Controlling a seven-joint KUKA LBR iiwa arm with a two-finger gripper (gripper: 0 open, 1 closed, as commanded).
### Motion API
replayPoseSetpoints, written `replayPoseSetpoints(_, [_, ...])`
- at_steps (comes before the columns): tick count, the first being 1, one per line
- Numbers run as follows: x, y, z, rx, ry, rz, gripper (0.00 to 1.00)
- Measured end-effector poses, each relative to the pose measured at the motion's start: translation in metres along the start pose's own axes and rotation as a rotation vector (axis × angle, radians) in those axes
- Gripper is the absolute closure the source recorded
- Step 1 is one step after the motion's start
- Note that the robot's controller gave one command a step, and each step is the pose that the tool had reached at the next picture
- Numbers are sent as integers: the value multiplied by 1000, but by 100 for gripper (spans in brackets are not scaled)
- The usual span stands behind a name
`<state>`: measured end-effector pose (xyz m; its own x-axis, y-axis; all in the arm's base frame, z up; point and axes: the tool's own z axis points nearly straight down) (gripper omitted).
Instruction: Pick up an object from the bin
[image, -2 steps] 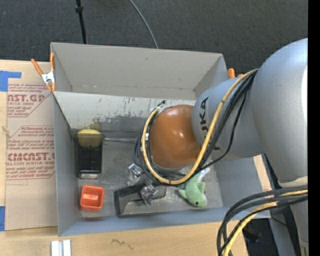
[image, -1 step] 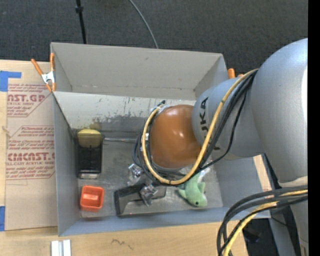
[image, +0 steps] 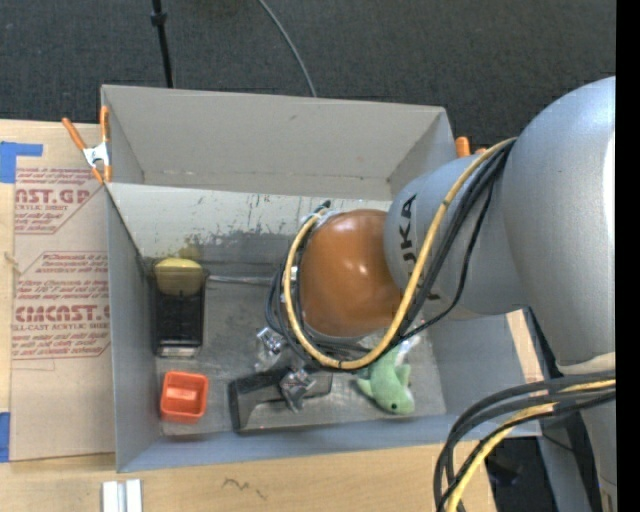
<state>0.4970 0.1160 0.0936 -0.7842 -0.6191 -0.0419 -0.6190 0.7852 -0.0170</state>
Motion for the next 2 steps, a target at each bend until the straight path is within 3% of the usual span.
replayPoseSetpoints(2, [0,0,0,0,0,0,100])
